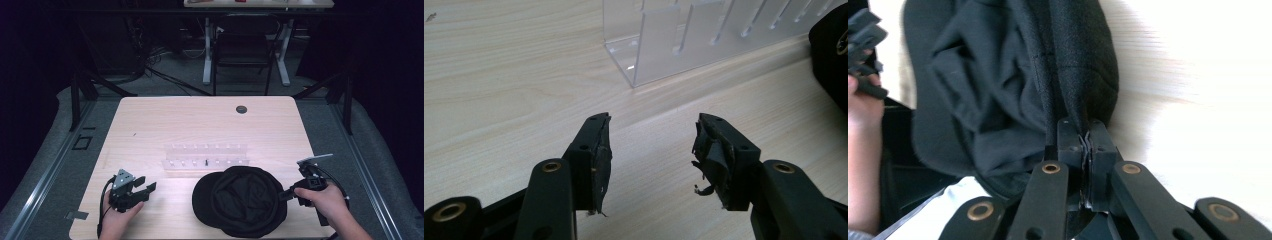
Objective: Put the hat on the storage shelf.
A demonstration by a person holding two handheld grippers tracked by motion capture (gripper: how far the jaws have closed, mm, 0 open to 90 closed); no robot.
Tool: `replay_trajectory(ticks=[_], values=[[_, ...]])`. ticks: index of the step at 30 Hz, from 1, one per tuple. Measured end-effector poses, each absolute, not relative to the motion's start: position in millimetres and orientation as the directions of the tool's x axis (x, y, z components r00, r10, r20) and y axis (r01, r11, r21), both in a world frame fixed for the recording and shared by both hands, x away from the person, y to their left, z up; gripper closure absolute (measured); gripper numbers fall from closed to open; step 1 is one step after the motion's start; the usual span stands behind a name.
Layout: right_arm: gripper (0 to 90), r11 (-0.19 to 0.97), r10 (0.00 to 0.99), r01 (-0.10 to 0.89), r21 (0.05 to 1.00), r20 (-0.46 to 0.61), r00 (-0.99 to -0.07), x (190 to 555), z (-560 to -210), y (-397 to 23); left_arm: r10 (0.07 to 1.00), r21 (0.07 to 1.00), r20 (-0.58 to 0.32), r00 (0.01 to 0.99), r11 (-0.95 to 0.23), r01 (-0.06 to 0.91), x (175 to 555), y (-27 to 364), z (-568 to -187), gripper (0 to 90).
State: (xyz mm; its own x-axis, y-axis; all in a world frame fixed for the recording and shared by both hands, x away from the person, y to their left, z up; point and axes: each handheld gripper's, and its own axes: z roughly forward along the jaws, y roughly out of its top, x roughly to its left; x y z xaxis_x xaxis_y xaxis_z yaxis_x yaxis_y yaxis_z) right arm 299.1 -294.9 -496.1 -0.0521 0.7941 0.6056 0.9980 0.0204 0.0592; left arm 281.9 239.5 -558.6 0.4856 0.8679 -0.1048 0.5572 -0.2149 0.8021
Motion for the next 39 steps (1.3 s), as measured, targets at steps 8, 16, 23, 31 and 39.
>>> replay_trajectory(ticks=[8,16,23,31,39], values=[[88.2,0.064,0.758,0.996,0.062,0.646,-0.089,299.5,-467.3,-286.0,0.869,0.803,-0.109,0.483,-0.21,0.558,281.9,239.8,-558.9,48.1],[88.3,0.074,0.677,0.993,0.094,0.726,-0.119,297.5,-445.2,-275.2,0.869,0.804,-0.107,0.483,-0.211,0.557,281.8,240.2,-558.6,48.1],[88.4,0.062,0.628,0.988,0.143,0.763,-0.15,295.7,-431.2,-266.0,0.869,0.803,-0.107,0.483,-0.21,0.557,281.9,240.3,-558.7,48.1],[88.5,0.042,0.586,0.985,0.165,0.795,-0.158,294.9,-422.9,-265.0,0.869,0.804,-0.108,0.483,-0.21,0.557,281.7,240.4,-558.5,48.2],[88.5,0.033,0.558,0.982,0.183,0.812,-0.17,295.0,-414.9,-266.5,0.869,0.802,-0.108,0.483,-0.211,0.559,281.9,239.9,-558.9,48.2]])
